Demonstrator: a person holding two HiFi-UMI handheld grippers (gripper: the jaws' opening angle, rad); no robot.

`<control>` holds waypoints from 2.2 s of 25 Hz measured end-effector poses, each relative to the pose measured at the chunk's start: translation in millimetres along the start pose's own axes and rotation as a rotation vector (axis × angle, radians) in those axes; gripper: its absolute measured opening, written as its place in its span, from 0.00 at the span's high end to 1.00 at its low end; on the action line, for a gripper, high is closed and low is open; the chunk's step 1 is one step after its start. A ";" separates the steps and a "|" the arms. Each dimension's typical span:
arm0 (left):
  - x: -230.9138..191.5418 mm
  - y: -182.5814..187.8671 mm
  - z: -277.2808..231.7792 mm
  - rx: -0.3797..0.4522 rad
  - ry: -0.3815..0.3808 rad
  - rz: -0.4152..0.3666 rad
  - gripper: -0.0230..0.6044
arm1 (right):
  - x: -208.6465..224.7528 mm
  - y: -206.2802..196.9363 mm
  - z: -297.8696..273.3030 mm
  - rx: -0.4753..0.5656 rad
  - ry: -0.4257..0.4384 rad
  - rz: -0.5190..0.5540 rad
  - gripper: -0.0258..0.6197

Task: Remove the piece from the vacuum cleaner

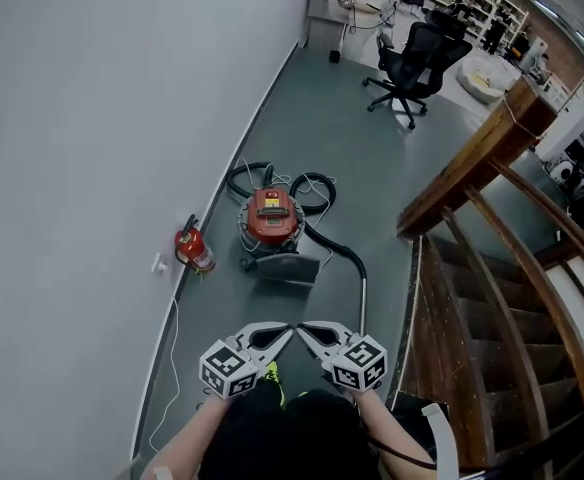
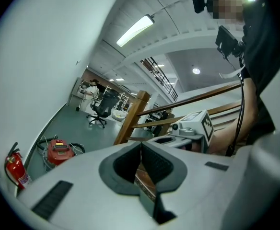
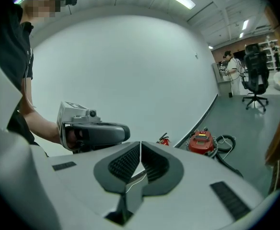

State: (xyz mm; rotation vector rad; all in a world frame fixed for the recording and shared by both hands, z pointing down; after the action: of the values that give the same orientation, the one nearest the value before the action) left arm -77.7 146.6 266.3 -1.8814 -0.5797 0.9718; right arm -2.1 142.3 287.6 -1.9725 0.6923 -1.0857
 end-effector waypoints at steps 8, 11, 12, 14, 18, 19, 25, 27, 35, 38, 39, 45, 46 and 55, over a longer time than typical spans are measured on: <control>-10.4 0.7 -3.0 -0.028 -0.003 0.011 0.95 | 16.9 14.1 -9.3 -0.023 -0.010 0.026 0.93; -13.6 2.7 -12.0 -0.057 -0.010 -0.017 0.95 | 26.6 18.5 -10.9 -0.025 0.001 0.017 0.93; -15.0 4.1 -15.8 -0.061 -0.009 -0.020 0.95 | 30.4 19.4 -11.1 -0.027 0.006 0.015 0.93; -19.0 7.0 -24.4 -0.067 0.000 -0.026 0.95 | 39.1 21.3 -11.2 -0.026 0.018 0.012 0.93; -29.8 16.6 -43.6 -0.070 0.039 -0.026 0.95 | 59.4 27.9 -13.1 -0.038 0.055 0.012 0.93; -31.1 19.8 -48.8 -0.069 0.050 -0.027 0.95 | 64.1 30.5 -13.4 -0.045 0.070 0.018 0.93; -42.9 30.2 -83.3 -0.081 0.116 -0.023 0.95 | 96.7 44.7 -16.2 -0.080 0.138 0.066 0.93; -46.7 30.5 -92.8 -0.088 0.137 -0.019 0.95 | 108.2 45.4 -16.7 -0.098 0.167 0.071 0.93; -64.5 33.4 -121.4 -0.081 0.255 0.006 0.95 | 145.4 53.1 -18.5 -0.125 0.237 0.102 0.93; -70.1 34.0 -125.9 -0.069 0.285 0.013 0.95 | 154.0 53.1 -19.4 -0.130 0.249 0.102 0.93; -71.4 33.7 -127.7 -0.069 0.291 0.014 0.95 | 156.5 53.2 -19.1 -0.130 0.252 0.102 0.93; -75.8 32.9 -137.8 -0.095 0.282 -0.005 0.95 | 167.0 56.4 -17.5 -0.117 0.236 0.093 0.93; -77.8 32.3 -139.3 -0.100 0.277 -0.007 0.95 | 168.0 56.1 -19.2 -0.118 0.231 0.093 0.93; -97.4 18.5 -147.8 -0.138 0.195 -0.025 0.95 | 176.1 45.8 -35.0 -0.124 0.154 0.053 0.94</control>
State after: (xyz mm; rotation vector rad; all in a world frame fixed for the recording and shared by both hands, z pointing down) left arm -13.6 -7.5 328.2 -2.0578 -0.5639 0.7377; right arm 49.5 -27.3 341.3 -1.9766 0.9087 -1.1973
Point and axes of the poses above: the fingertips, and each gripper's own axes: z backward along the fingers, x to its right, y out of its top, the point moved 4 cm from there along z, backward along the fingers, and after that the axes turned 5 degrees about y, right-handed, at the moved point
